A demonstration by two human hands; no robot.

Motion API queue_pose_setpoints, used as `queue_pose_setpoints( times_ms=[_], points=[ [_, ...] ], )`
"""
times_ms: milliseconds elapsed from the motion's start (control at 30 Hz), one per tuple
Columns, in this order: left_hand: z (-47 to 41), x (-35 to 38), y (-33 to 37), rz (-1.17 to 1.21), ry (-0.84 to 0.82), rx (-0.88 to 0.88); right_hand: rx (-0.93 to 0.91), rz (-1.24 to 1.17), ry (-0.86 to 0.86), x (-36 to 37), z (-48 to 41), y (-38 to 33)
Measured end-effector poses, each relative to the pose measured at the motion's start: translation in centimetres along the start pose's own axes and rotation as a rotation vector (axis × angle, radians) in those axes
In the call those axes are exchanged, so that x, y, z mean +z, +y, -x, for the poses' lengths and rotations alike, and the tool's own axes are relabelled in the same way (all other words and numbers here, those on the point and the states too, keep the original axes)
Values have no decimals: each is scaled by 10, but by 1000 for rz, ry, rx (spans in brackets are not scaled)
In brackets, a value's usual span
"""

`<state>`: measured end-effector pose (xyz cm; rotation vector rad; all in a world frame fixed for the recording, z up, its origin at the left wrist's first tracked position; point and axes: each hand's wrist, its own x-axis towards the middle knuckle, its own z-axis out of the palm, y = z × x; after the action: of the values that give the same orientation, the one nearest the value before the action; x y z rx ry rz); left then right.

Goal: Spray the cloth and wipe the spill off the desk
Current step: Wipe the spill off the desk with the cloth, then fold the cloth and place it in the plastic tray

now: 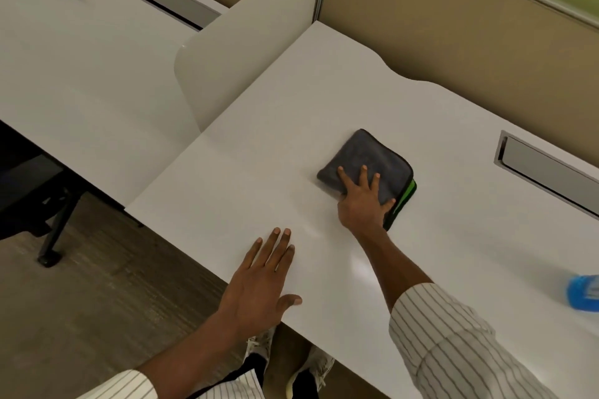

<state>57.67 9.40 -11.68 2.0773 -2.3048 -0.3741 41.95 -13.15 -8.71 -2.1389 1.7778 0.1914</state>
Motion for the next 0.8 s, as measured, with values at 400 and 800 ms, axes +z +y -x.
queue_pose_setpoints(
  times_ms=[400, 800],
  points=[
    [-13, -10, 42, -34, -198, -124, 239, 17, 139, 42, 122, 74],
    [-43, -38, 89, 306, -195, 10, 213, -922, 100, -15, 252, 103]
  ],
)
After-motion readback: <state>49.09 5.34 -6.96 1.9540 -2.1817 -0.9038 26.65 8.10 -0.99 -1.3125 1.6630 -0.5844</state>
